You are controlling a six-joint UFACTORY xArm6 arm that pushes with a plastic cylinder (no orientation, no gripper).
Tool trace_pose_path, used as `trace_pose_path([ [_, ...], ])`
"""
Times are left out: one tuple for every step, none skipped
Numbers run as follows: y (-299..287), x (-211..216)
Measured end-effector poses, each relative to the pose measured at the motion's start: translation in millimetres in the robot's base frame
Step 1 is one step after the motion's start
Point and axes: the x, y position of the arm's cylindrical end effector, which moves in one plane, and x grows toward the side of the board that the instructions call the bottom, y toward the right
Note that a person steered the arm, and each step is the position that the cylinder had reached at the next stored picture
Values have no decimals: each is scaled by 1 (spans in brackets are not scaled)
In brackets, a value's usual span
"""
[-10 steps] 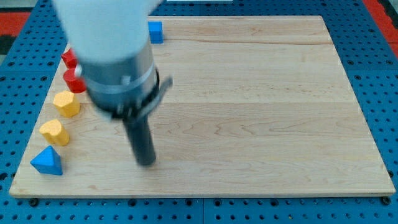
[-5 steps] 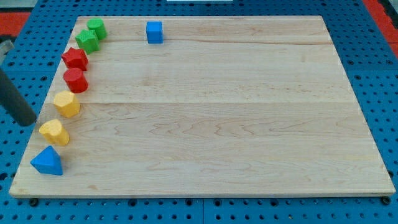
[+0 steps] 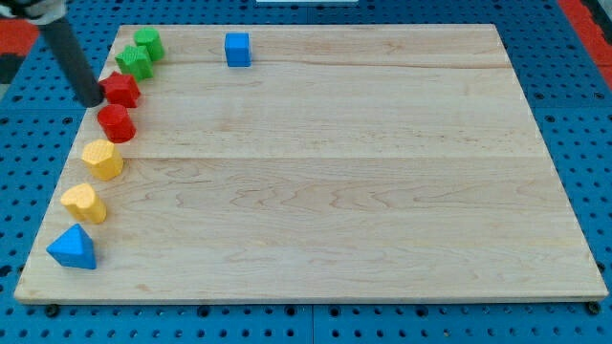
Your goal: Move the red star to the middle of the green circle and blue cube
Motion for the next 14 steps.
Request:
trace_pose_path([
  [26, -23],
  [64, -23],
  [62, -1],
  [69, 11],
  [72, -18],
  [86, -30],
  [99, -22],
  [115, -9],
  [118, -24],
  [114, -43],
  [114, -48],
  [110, -49],
  [108, -48],
  [58, -28],
])
